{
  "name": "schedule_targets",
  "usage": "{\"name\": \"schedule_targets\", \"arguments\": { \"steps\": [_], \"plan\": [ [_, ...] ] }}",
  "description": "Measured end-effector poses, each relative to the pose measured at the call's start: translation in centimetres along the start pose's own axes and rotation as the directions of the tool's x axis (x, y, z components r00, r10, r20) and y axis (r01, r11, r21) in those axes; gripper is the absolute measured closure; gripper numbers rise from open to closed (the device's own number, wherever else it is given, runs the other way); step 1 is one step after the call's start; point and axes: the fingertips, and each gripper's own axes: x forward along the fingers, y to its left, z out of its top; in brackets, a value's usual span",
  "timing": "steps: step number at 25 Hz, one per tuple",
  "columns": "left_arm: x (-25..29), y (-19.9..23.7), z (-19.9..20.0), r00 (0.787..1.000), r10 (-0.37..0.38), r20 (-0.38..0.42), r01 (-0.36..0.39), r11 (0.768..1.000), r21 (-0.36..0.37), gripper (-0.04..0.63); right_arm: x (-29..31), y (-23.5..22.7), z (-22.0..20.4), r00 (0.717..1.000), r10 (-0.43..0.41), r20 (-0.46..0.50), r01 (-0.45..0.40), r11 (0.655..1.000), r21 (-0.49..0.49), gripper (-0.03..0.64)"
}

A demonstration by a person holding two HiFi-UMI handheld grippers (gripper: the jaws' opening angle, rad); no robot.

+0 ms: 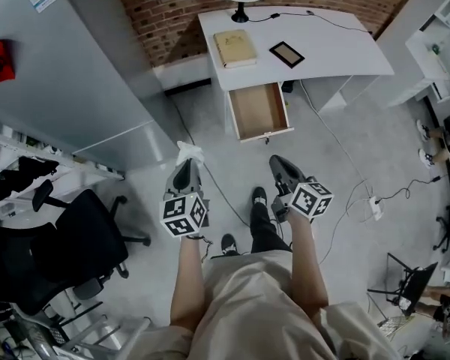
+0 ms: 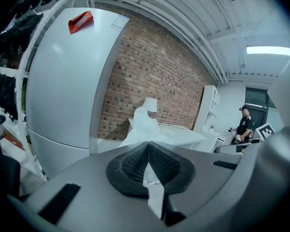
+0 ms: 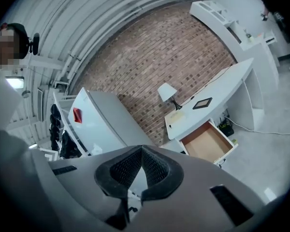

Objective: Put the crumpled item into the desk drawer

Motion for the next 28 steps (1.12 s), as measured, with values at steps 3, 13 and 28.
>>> {"name": "schedule_targets", "arguments": {
  "steps": [3, 13, 28],
  "plan": [
    [2.7, -2.2, 0.4, 1.000, -0.003, -0.006, 0.003, 1.000, 0.029, 0.578, 1.2, -2.1, 1.3, 0.999, 0.004, -0.050, -0.006, 1.000, -0.030, 0.591],
    [12.4, -8.8, 2.2, 0.999, -0.020, -0.036, 0.024, 0.994, 0.105, 0.578, 5.7, -8.3, 6.4, 0.975, -0.038, -0.218, -0.029, 0.955, -0.294, 0.591],
    [20.9, -9.8, 4.4, 0.998, 0.067, -0.005, -0.066, 0.992, 0.107, 0.578, 13.7, -11.3, 9.5, 0.905, -0.017, -0.425, -0.238, 0.808, -0.538, 0.591]
  ]
}}
